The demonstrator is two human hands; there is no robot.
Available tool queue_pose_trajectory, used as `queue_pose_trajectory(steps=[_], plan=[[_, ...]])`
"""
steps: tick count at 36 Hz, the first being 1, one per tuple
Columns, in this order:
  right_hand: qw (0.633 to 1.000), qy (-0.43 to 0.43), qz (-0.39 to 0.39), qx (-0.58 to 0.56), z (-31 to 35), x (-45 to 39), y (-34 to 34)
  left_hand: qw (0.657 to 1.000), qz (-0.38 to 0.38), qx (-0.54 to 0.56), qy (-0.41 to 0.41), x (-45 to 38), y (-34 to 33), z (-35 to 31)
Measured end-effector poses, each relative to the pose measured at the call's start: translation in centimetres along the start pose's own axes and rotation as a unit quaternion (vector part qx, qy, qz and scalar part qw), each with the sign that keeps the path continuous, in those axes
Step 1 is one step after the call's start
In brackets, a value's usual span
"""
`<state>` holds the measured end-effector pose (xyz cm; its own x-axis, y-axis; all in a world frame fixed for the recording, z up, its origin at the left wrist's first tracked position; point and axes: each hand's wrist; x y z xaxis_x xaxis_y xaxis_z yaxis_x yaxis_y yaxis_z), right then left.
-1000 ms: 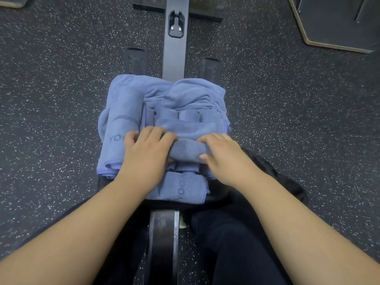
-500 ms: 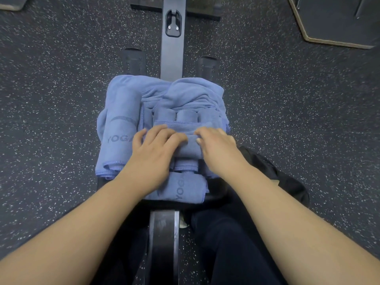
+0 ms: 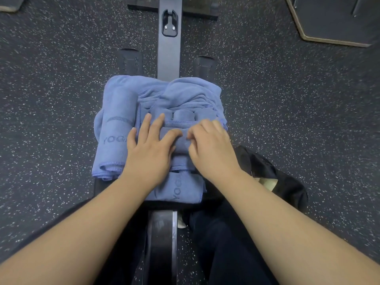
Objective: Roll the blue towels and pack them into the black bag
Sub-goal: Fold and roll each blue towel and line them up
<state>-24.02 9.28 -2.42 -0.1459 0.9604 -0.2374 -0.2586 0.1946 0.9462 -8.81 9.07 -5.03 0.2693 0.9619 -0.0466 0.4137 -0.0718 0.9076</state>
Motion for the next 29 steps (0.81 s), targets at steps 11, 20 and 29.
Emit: queue_pose_trajectory(steps=[11,20,29], plan=[[0.995,0.014,0.086,0.038,-0.5,-0.2,-0.7,1.000,-0.006,0.000,0.016,-1.1,0.1,0.5],[0.995,0.000,0.097,0.005,-0.8,-0.6,-0.6,0.990,-0.116,0.073,-0.035,-0.1,1.4,-0.3],[0.989,-0.061,0.132,0.009,-0.2,-1.1,-0.6,0.978,0.022,0.207,0.028,0.3,0.6,-0.4]])
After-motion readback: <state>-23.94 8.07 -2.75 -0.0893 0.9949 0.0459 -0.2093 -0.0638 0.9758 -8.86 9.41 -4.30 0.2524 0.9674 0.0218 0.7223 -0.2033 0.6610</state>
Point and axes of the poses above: each hand's wrist, its own x-axis away from the middle knuckle, its own y-axis out of the back of the hand, z = x × y, and after that the axes turned 7 degrees about x, right-handed
